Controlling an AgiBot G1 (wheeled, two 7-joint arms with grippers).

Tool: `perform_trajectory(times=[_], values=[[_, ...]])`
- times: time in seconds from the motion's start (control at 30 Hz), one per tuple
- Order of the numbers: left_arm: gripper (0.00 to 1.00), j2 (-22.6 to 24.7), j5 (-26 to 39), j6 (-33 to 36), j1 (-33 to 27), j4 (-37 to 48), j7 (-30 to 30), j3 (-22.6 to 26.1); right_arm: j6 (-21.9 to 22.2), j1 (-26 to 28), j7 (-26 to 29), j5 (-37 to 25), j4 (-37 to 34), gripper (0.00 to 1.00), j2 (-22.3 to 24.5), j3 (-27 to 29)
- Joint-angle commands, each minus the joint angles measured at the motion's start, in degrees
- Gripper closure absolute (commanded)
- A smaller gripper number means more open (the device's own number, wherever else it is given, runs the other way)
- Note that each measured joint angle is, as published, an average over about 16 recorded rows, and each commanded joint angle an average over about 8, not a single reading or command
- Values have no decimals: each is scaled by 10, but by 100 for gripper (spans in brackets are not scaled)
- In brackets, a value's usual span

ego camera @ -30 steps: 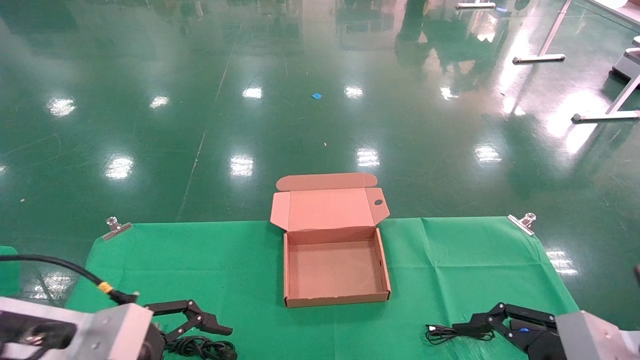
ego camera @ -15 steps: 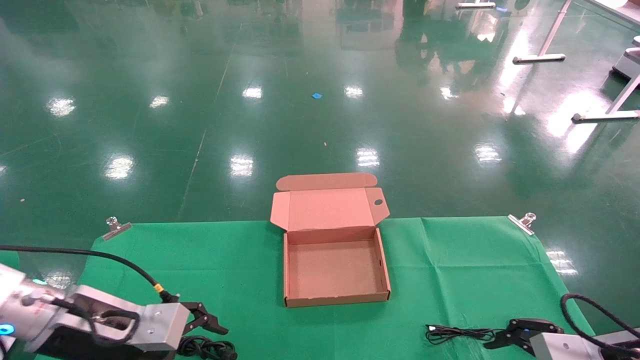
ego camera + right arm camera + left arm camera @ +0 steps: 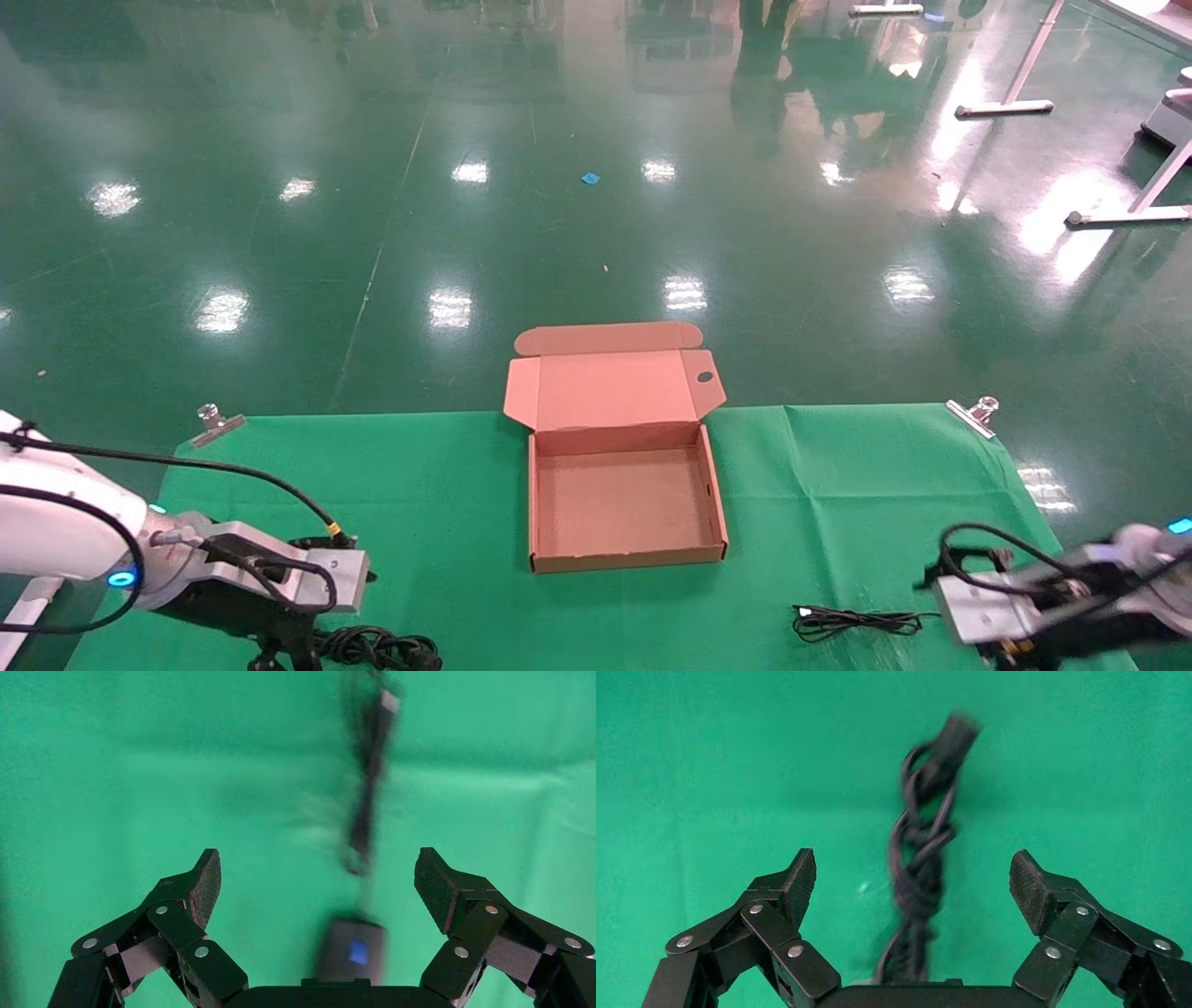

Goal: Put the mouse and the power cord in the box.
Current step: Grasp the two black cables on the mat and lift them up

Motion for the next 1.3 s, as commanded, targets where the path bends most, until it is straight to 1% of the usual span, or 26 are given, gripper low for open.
perform_trajectory(times=[0.03, 0.13, 0.4, 0.73, 1.03, 1.07, 1.1, 1.13, 1.17, 1.2, 1.23, 1.3], values=[[0, 14, 13, -32, -1, 26, 13, 5, 32, 5, -14, -12, -27, 0, -18, -4], [0, 25, 18, -43, -2, 50, 27, 8, 52, 5, -28, -16, -51, 0, -36, -5], [0, 43, 20, -46, 3, 92, 58, 9, 79, -3, -61, -17, -98, 0, -69, -6], [0, 58, 16, -61, 8, 120, 81, 7, 127, -12, -86, -14, -137, 0, -96, -3], [0, 67, 17, -75, 15, 136, 88, 7, 149, -20, -98, -8, -157, 0, -109, 1], [0, 67, 17, -76, 16, 138, 88, 7, 151, -21, -99, -7, -159, 5, -110, 2], [0, 68, 17, -78, 16, 140, 88, 7, 153, -21, -100, -6, -161, 13, -110, 2], [0, 68, 17, -79, 16, 141, 87, 7, 155, -22, -101, -5, -162, 22, -111, 3], [3, 68, 18, -81, 17, 142, 87, 7, 156, -22, -101, -5, -163, 34, -111, 3], [10, 68, 18, -82, 17, 143, 86, 8, 157, -23, -102, -4, -164, 47, -111, 4], [19, 68, 18, -83, 17, 145, 86, 8, 159, -23, -103, -3, -166, 59, -111, 4], [43, 69, 18, -85, 17, 147, 85, 8, 163, -24, -104, -2, -168, 84, -111, 5]])
